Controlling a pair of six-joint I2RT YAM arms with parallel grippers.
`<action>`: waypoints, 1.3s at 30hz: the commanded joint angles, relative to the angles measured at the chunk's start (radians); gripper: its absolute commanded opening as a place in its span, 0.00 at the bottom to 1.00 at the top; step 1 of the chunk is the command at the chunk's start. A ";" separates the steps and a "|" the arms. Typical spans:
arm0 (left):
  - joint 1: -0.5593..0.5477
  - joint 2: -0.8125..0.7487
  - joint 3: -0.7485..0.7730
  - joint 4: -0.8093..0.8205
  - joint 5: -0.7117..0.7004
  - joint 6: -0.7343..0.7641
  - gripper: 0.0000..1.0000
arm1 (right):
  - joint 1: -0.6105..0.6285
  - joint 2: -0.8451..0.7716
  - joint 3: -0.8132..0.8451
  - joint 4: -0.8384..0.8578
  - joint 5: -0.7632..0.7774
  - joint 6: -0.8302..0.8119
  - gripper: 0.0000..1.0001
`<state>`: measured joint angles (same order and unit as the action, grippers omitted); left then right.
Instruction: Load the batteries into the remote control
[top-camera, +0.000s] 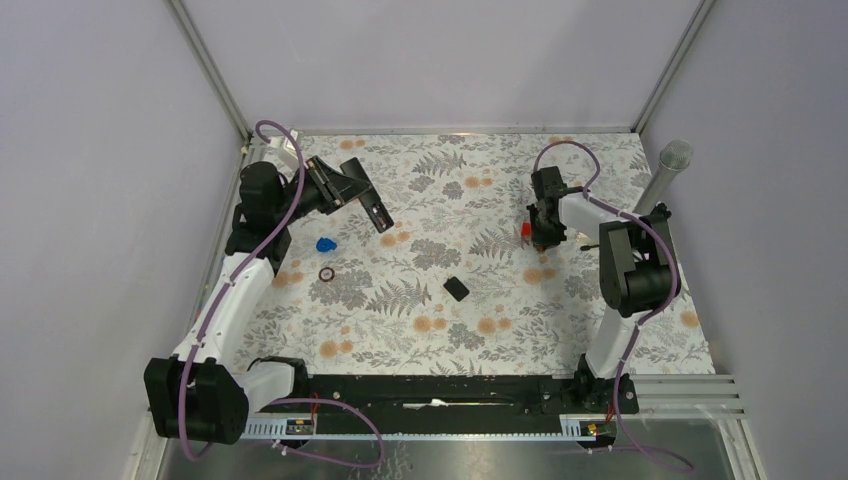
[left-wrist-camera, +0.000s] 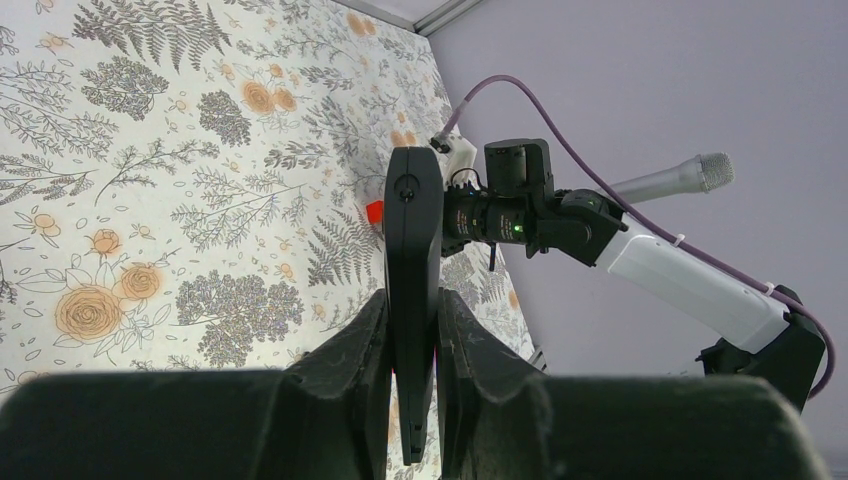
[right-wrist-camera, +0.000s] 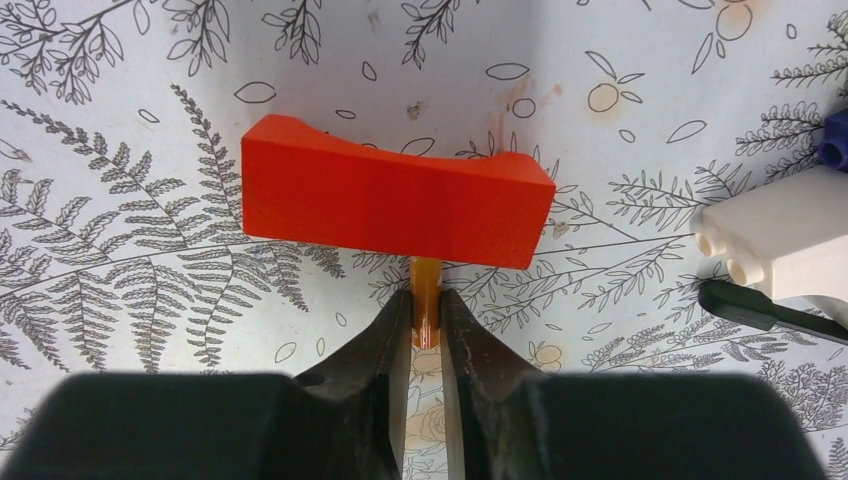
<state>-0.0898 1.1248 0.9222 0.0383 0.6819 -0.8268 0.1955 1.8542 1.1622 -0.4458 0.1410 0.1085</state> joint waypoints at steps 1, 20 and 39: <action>0.009 -0.030 -0.008 0.043 0.011 0.017 0.00 | 0.012 0.032 -0.008 -0.012 0.042 0.008 0.18; 0.005 -0.025 -0.054 0.115 0.038 -0.017 0.00 | 0.194 -0.438 -0.135 0.358 -0.806 0.119 0.08; -0.117 0.011 -0.081 0.373 0.193 -0.100 0.00 | 0.279 -0.736 -0.208 0.929 -1.564 0.205 0.02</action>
<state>-0.1913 1.1236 0.8276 0.2794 0.8288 -0.8986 0.4549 1.1446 0.9489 0.3832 -1.2896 0.3027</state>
